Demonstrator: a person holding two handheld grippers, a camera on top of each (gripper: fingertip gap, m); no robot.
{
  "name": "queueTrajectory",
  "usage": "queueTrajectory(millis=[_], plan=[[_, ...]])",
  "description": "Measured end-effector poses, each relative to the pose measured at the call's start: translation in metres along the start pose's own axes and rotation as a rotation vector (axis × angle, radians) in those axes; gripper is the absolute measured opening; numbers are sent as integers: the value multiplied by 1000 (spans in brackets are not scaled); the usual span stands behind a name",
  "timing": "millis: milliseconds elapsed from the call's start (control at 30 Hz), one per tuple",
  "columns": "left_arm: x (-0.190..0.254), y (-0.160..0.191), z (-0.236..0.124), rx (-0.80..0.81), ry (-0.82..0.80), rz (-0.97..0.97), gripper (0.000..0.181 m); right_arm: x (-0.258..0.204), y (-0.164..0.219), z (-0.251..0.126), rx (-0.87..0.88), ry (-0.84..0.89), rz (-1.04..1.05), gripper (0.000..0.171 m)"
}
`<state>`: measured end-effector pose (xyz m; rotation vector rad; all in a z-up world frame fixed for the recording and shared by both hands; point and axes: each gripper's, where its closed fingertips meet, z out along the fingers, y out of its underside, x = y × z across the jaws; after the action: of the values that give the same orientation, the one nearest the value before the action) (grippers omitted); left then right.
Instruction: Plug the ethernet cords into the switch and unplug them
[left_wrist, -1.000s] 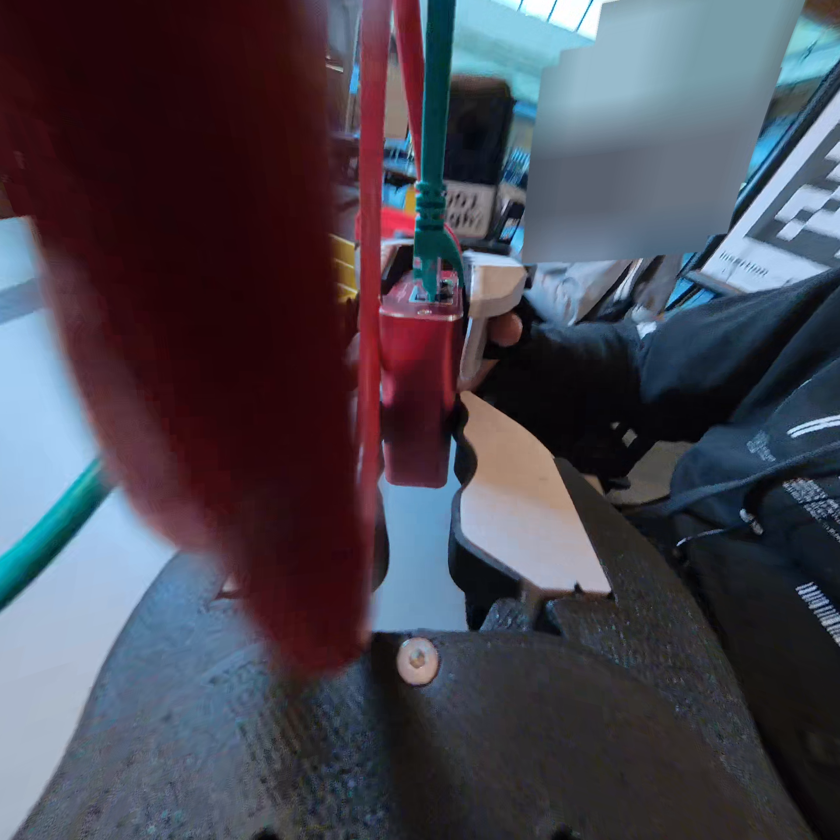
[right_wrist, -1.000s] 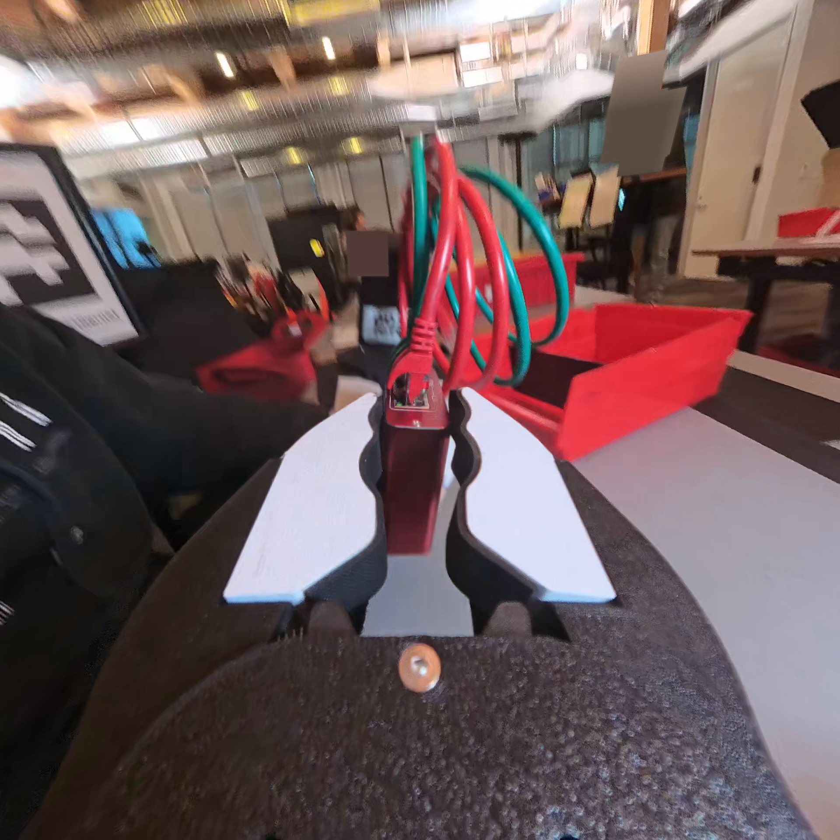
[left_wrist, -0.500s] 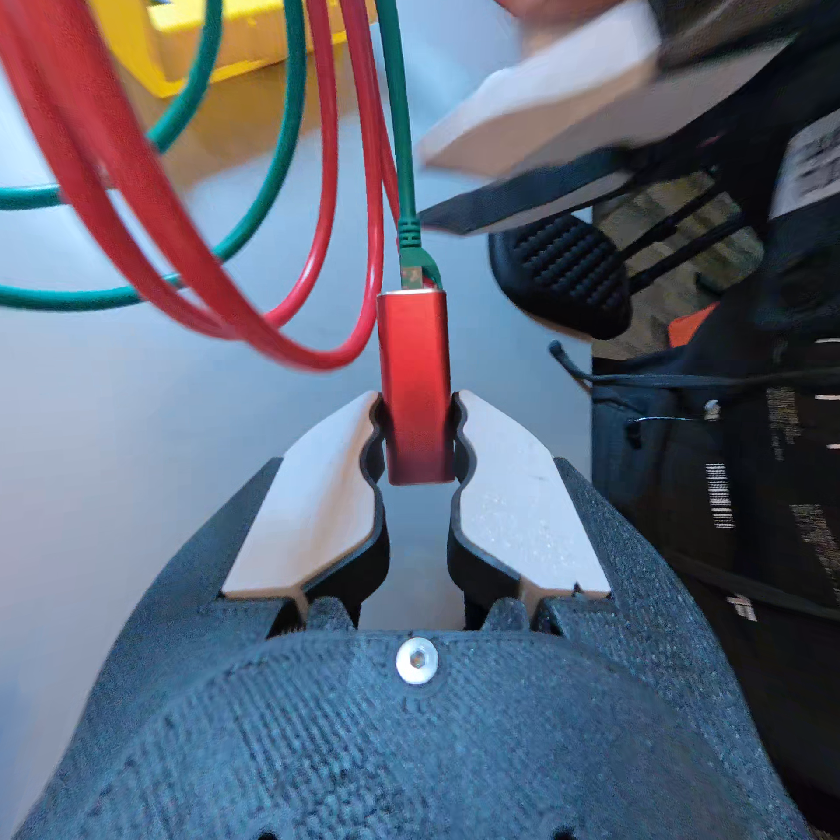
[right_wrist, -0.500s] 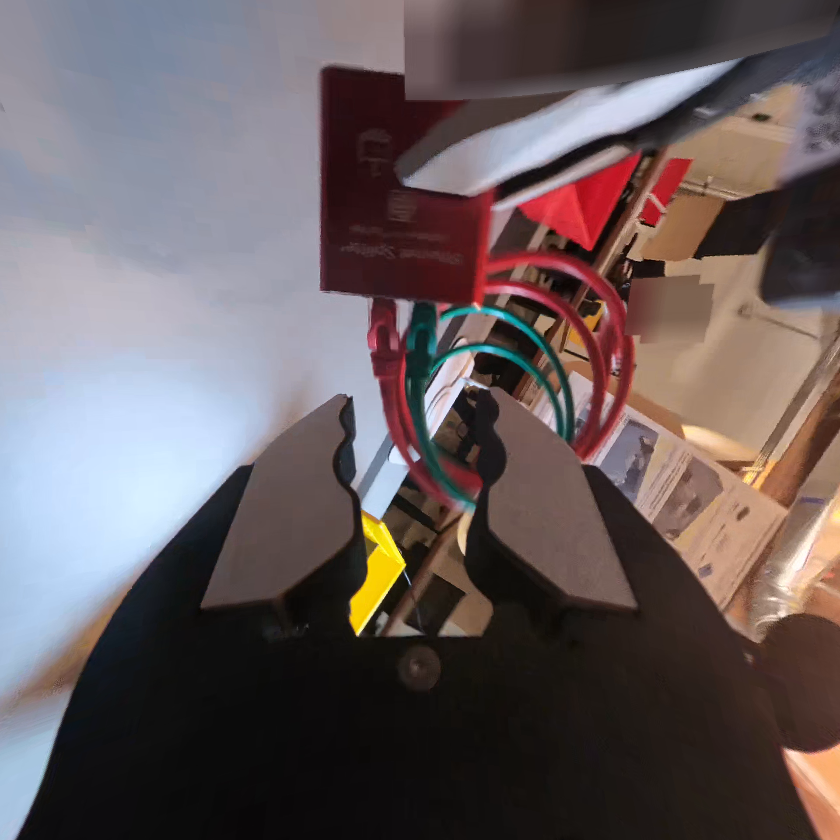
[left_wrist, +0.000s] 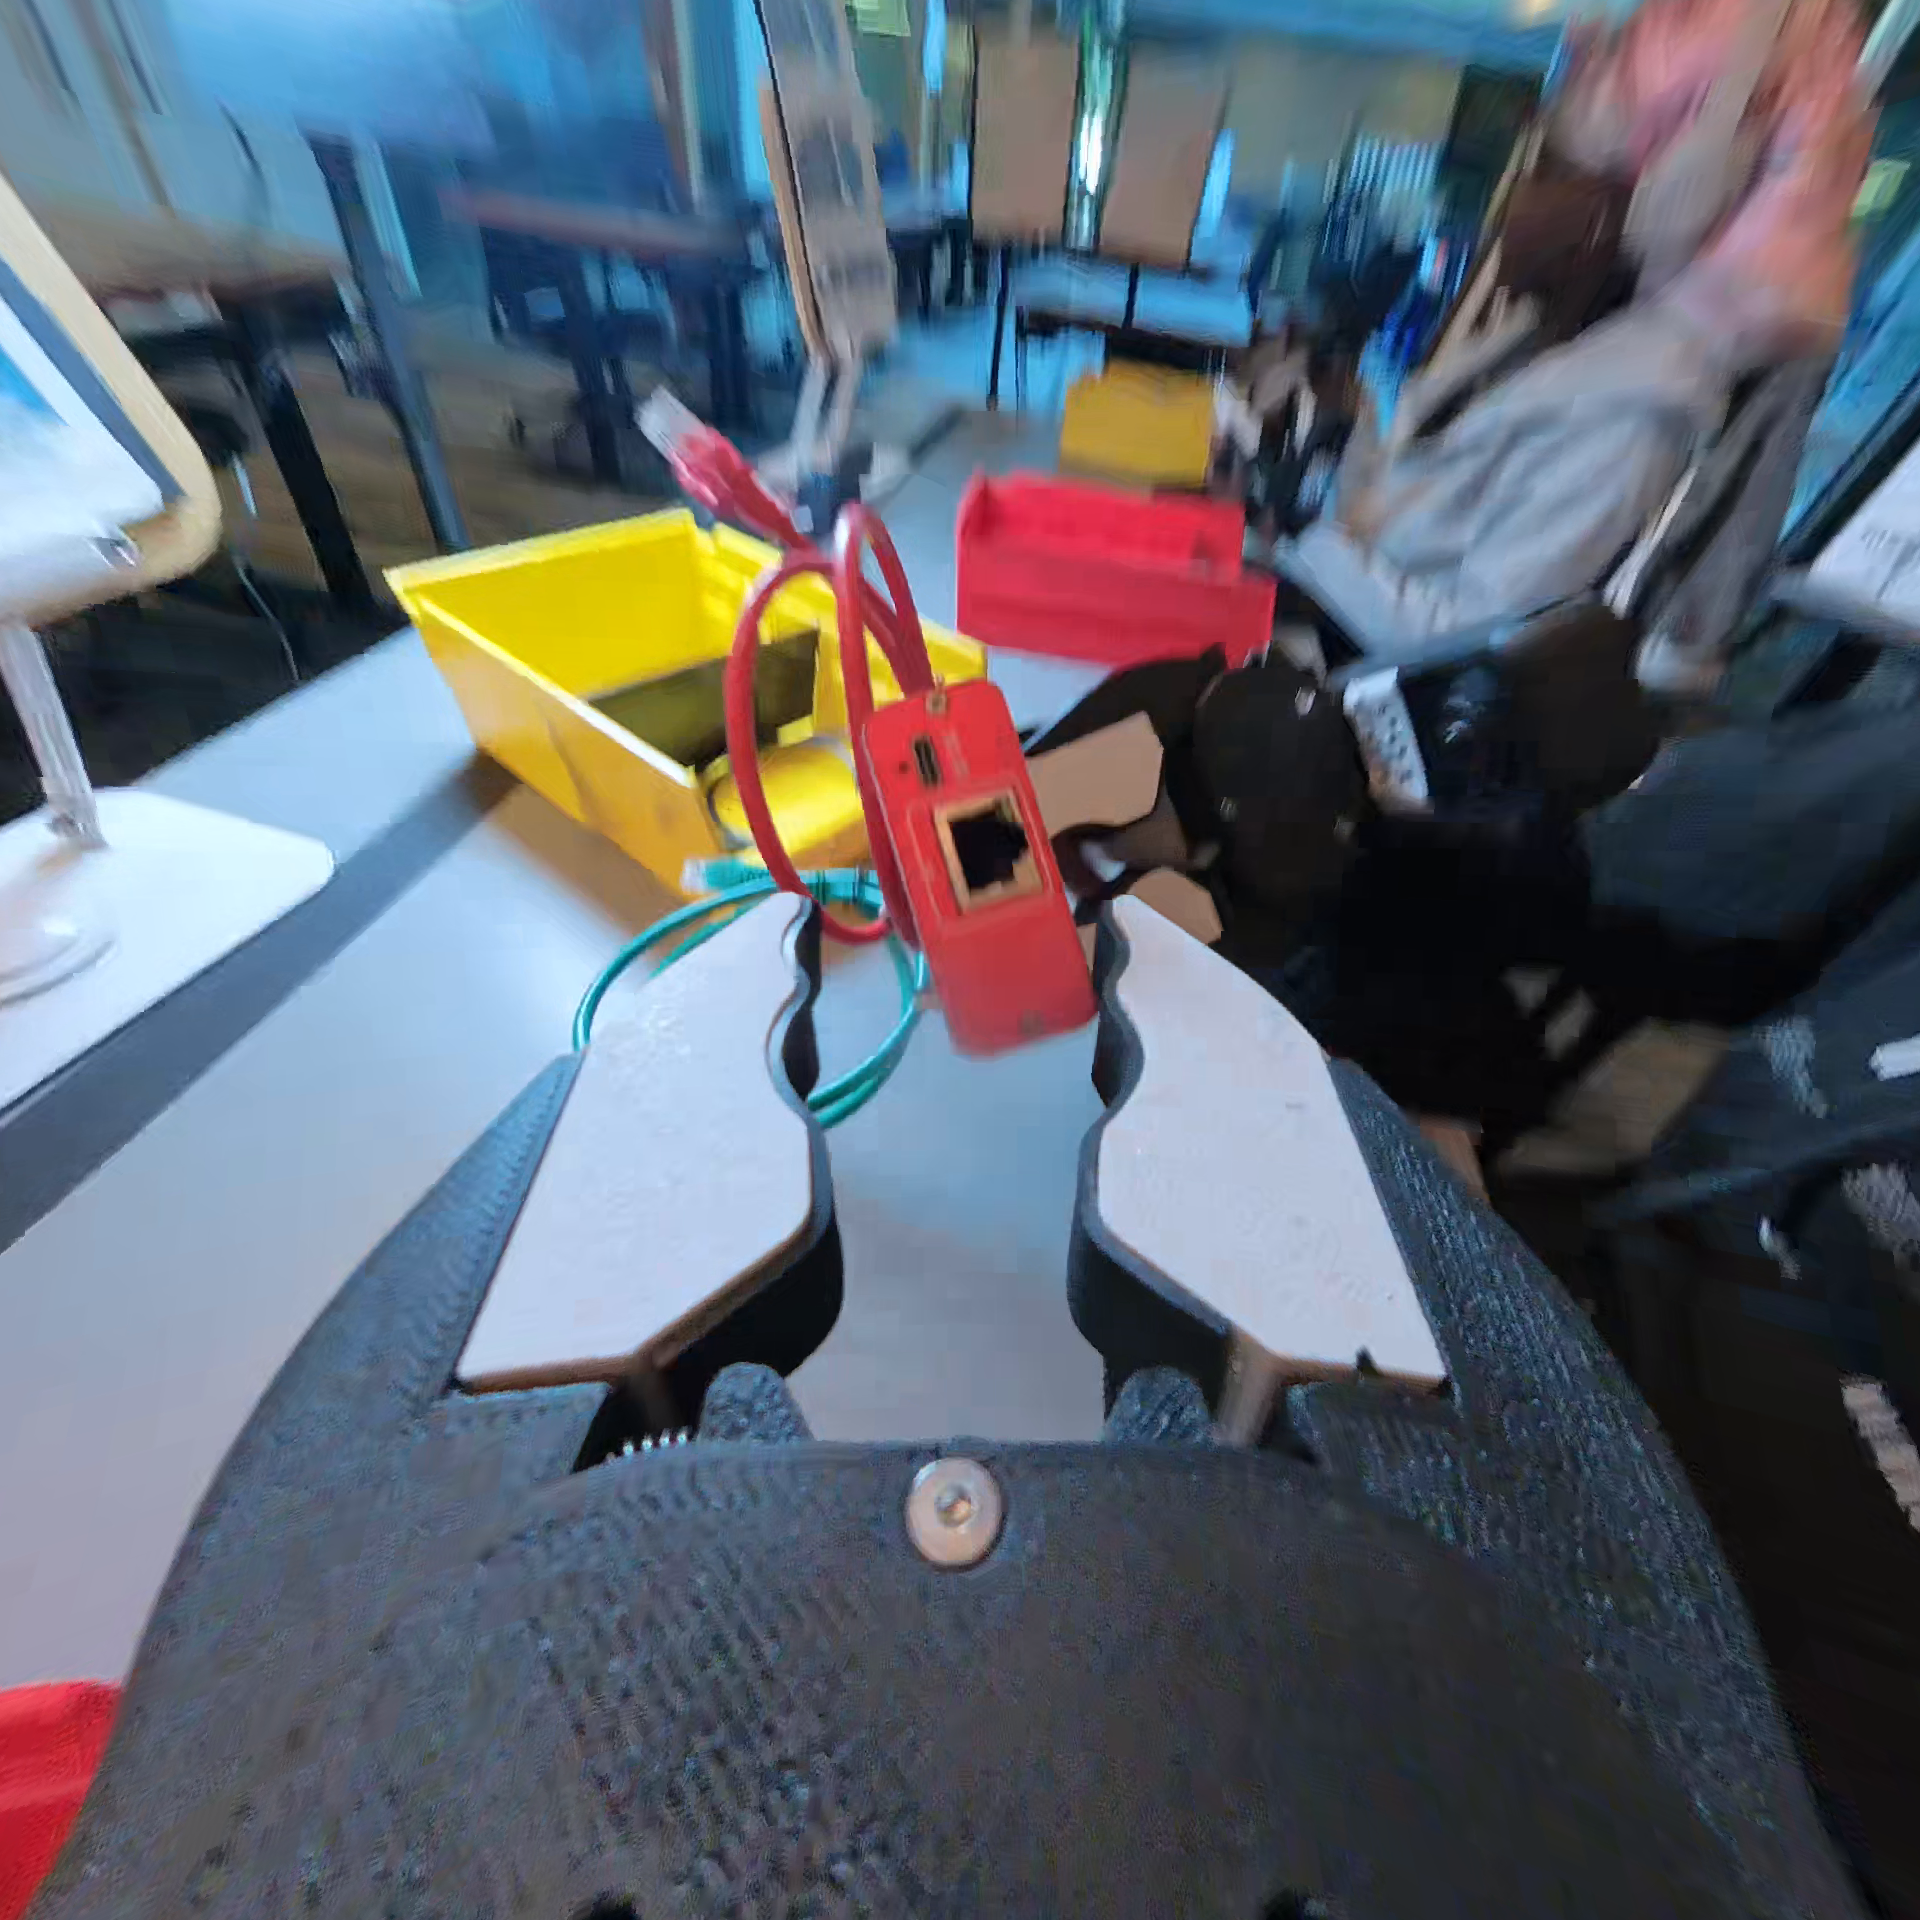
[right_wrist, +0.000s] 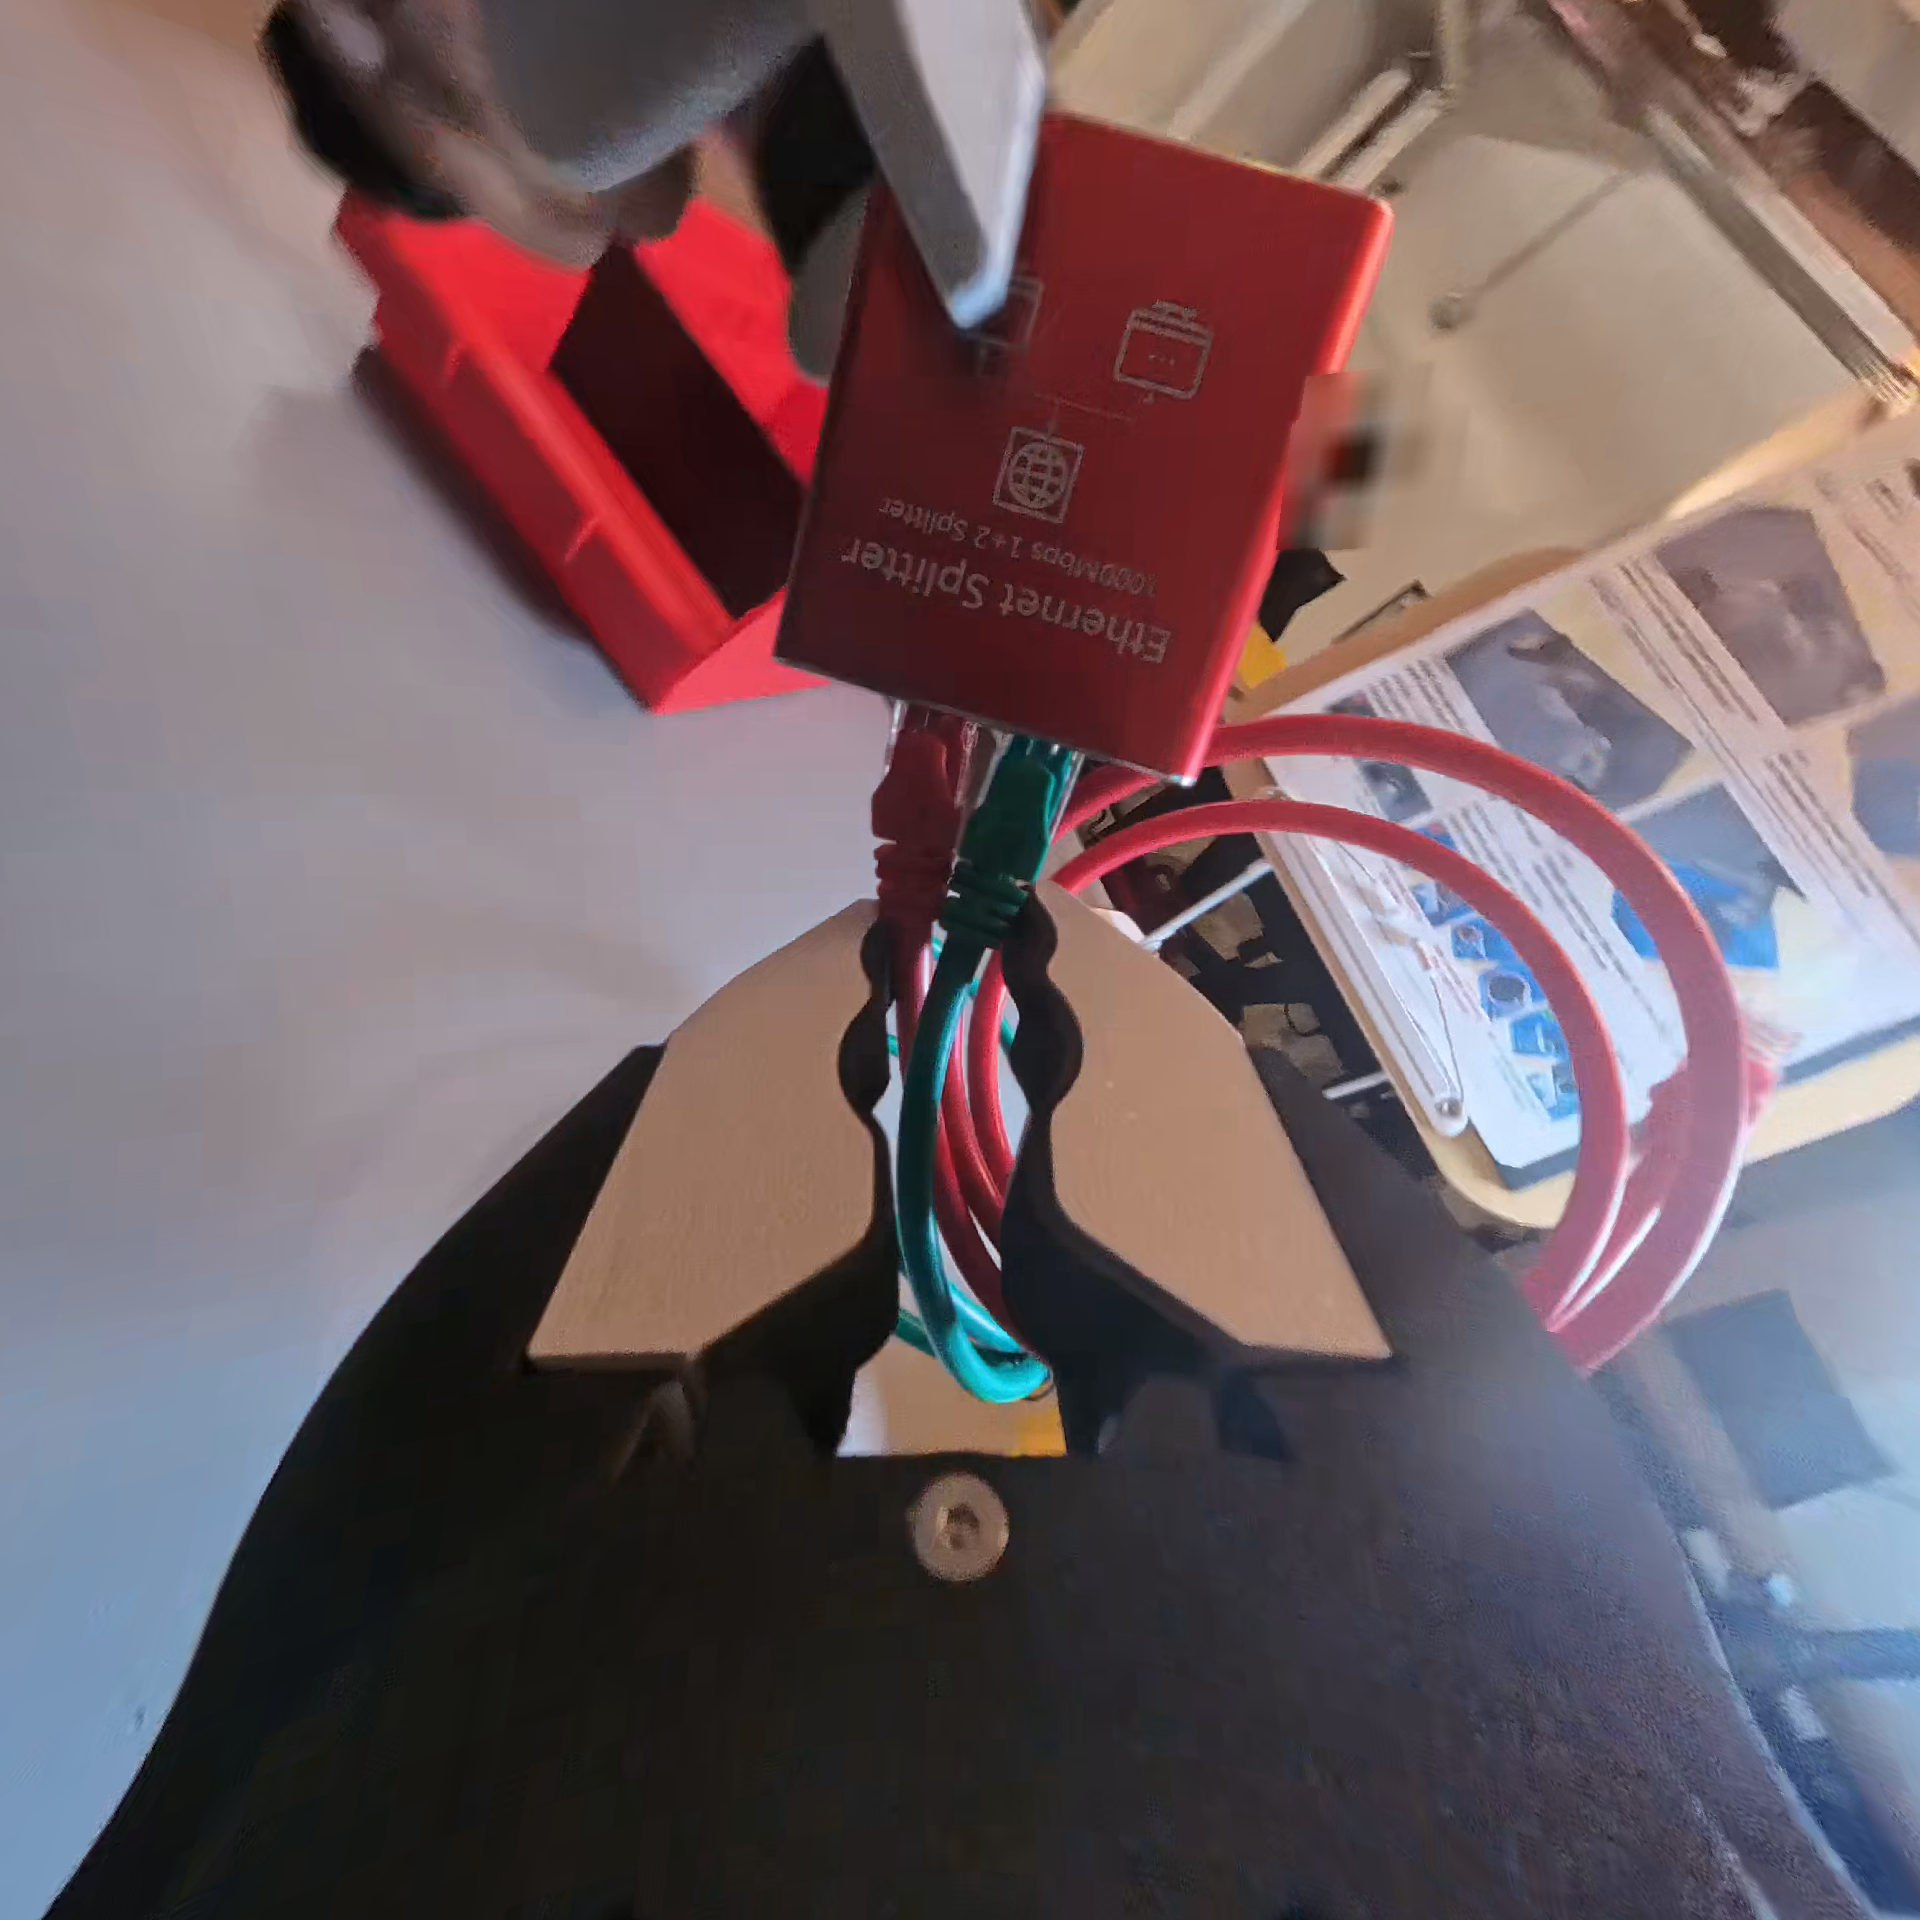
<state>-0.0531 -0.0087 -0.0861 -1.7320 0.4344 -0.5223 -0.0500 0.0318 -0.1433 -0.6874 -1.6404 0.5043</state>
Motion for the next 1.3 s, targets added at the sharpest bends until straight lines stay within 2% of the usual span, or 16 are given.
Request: queueTrajectory(millis=[67,100,200,267,333,433,500,700,833,967,1033,1133,1233,1300], plan=[[2,-12,0,125,24,-49,53,10,-3,1,10,53,55,20],[3,-15,3,157,26,-49,49,12,-5,2,-2,70,47,20],[3,-23,20,200,-6,-9,36,12,-8,8,-49,121,-8,20],[-2,-27,25,199,-26,11,30,13,-9,9,-57,150,25,22],[-3,-21,29,119,15,-1,30,6,-4,8,-55,83,93,24],[-10,-5,33,38,-14,38,30,-5,-1,0,-44,-73,223,31],[-15,-3,30,31,-21,27,30,-8,-6,-10,-26,-164,295,38],[-1,-5,31,39,82,-48,30,-19,-24,-17,99,-358,505,28],[9,-4,29,43,147,-81,29,-23,-27,-14,150,-425,656,20],[17,-9,26,78,211,-140,30,-29,-37,-17,251,-564,826,21],[17,-11,25,96,214,-159,29,-33,-43,-19,305,-636,905,13],[14,-12,25,142,182,-147,29,-36,-45,-18,330,-683,991,13],[16,-6,24,151,165,-110,42,-39,-49,-21,351,-726,1017,12],[18,-1,22,137,161,-93,43,-41,-49,-23,337,-737,1018,12]])
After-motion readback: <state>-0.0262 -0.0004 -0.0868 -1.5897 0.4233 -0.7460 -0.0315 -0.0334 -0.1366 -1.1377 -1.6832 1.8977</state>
